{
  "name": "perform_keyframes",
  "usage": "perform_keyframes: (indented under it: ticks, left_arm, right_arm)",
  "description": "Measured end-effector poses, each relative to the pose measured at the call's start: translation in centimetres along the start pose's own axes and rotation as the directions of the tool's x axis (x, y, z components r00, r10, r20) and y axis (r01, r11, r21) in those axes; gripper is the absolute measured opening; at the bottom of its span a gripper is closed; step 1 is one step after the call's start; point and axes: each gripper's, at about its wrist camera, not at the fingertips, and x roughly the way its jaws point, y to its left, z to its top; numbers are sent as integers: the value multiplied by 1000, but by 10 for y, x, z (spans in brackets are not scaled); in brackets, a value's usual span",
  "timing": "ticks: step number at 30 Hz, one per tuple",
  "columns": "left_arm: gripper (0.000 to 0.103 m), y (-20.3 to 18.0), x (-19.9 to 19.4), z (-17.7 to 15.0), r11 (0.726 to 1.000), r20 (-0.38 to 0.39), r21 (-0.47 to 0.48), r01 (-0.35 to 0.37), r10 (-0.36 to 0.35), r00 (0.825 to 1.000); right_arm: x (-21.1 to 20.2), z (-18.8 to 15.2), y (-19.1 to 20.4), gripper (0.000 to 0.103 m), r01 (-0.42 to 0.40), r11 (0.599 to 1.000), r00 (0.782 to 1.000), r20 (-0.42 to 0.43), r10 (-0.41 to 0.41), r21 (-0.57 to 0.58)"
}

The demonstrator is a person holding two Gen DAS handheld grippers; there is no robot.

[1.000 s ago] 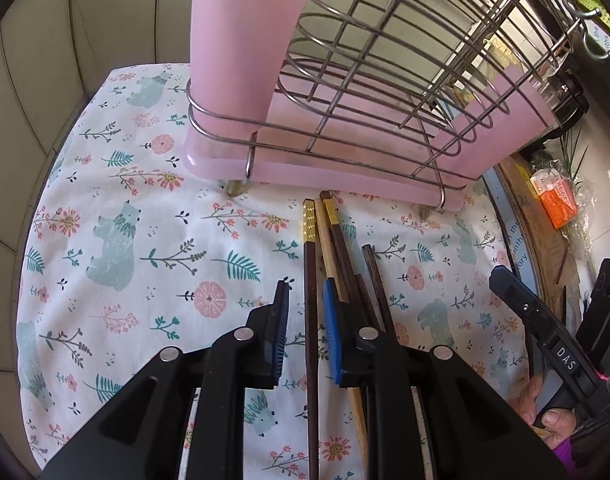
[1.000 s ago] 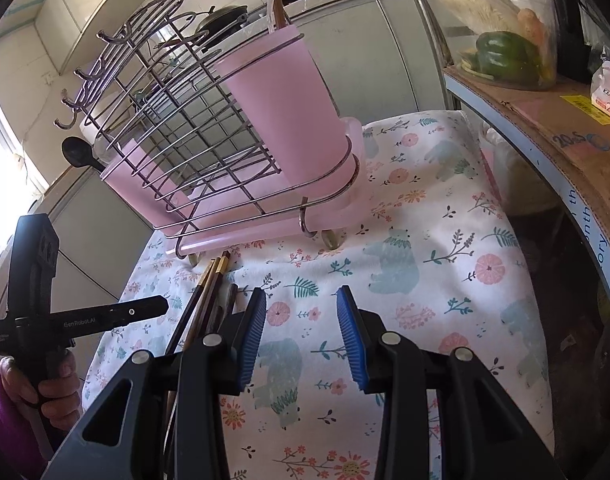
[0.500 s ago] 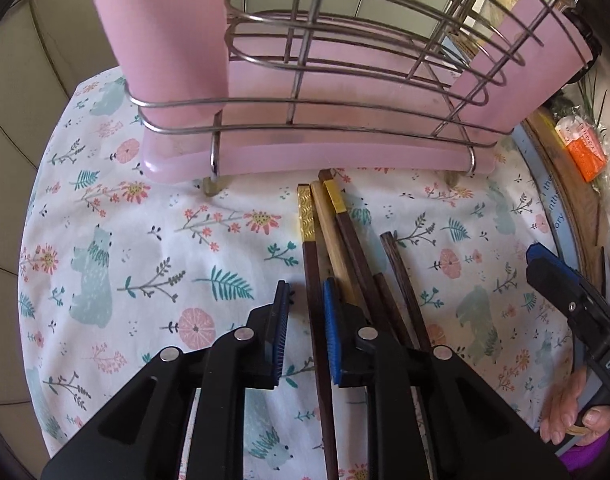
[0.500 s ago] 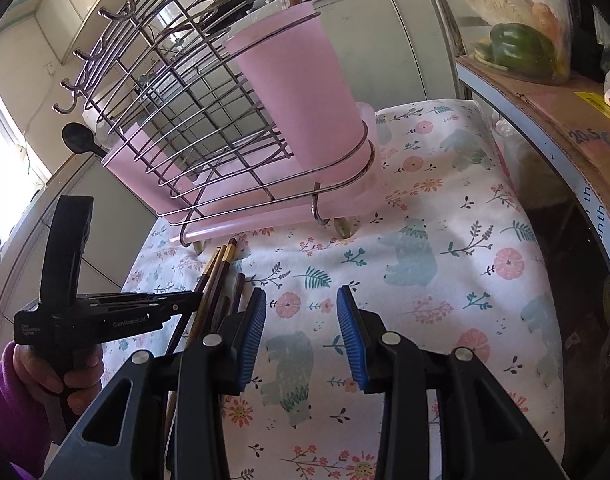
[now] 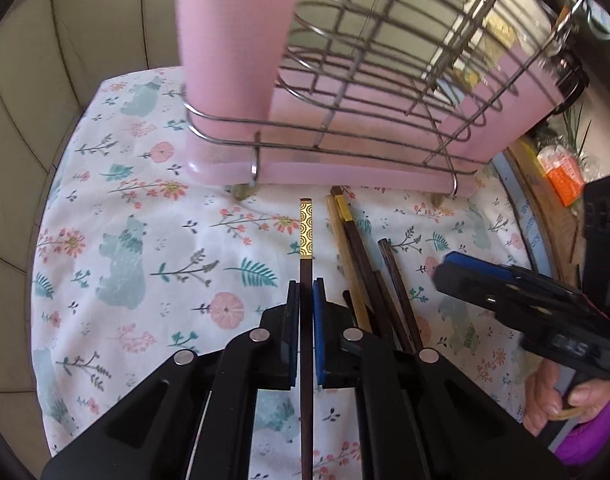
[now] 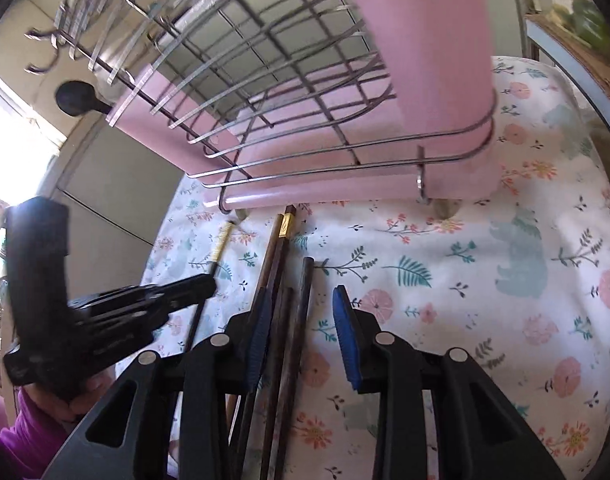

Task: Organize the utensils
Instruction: 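Grasp a gold-tipped dark chopstick with the left tool while the right grasps a dark chopstick, then lift both held chopsticks up above the pink holder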

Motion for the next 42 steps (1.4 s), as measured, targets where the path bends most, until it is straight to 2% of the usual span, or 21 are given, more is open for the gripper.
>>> perform_keyframes:
  ticks: [3,12,20,25,29,32,35,42]
  left_arm:
    - [6,10,-17,-4,999,34,-30,23,-22,999]
    - [6,33,-46,-10,996,106,-60,69,-63,992]
    - [6,36,-66,-10,993,155,-71,94,-82,984]
    - [6,31,-81,-9,992,195,-59,108,-95,976]
    - [6,24,-94,-8,994,245,-34,102,-90,965]
    - [6,21,-102,-7,993,283,-34,114,-100,954]
    - [5,16,-109,-6,992,317,-35,122,-105,943]
    - [5,8,-131,-6,990,397,-41,136,-108,911]
  right_arm:
    - [16,8,4,15,52,999,996,-67,-52,6]
    - [39,19,12,14,90,996,981,-177,-84,27]
    - [55,22,21,8,168,986,967,-193,-166,-9]
    - [47,15,21,6,159,987,978,-135,-157,5]
    - [22,10,22,6,119,992,992,-37,-118,30]
    - [-2,5,27,6,97,995,994,41,-98,31]
    - [-27,0,34,6,89,996,989,121,-90,11]
    - [-81,-5,48,6,96,994,955,287,-78,-46]
